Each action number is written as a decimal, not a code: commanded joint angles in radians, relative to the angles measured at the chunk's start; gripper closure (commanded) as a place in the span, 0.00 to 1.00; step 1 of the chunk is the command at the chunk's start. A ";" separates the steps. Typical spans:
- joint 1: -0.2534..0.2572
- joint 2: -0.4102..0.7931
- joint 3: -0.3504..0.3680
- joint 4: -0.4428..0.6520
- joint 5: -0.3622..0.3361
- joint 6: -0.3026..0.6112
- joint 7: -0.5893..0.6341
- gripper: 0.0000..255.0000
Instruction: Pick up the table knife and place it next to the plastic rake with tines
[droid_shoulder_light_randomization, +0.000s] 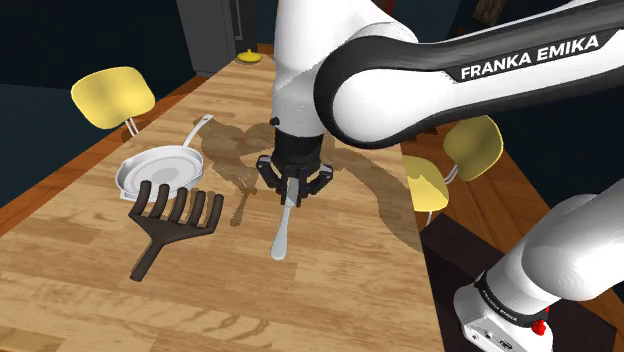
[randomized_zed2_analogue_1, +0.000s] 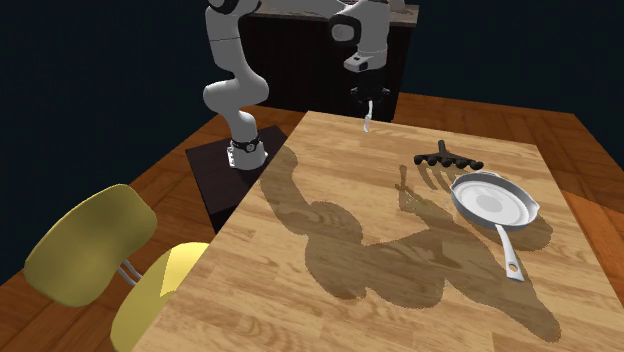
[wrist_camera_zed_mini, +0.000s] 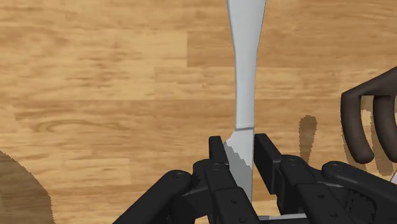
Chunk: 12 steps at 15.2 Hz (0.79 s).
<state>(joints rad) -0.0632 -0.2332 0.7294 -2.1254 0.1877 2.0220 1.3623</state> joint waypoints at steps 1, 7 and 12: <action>-0.003 0.075 0.052 0.067 -0.052 0.000 0.079 1.00; 0.005 0.179 0.103 0.096 -0.135 0.050 0.172 1.00; 0.007 0.208 0.109 0.050 -0.159 0.116 0.189 1.00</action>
<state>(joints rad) -0.0566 -0.0293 0.8372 -2.0633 0.0319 2.1231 1.5483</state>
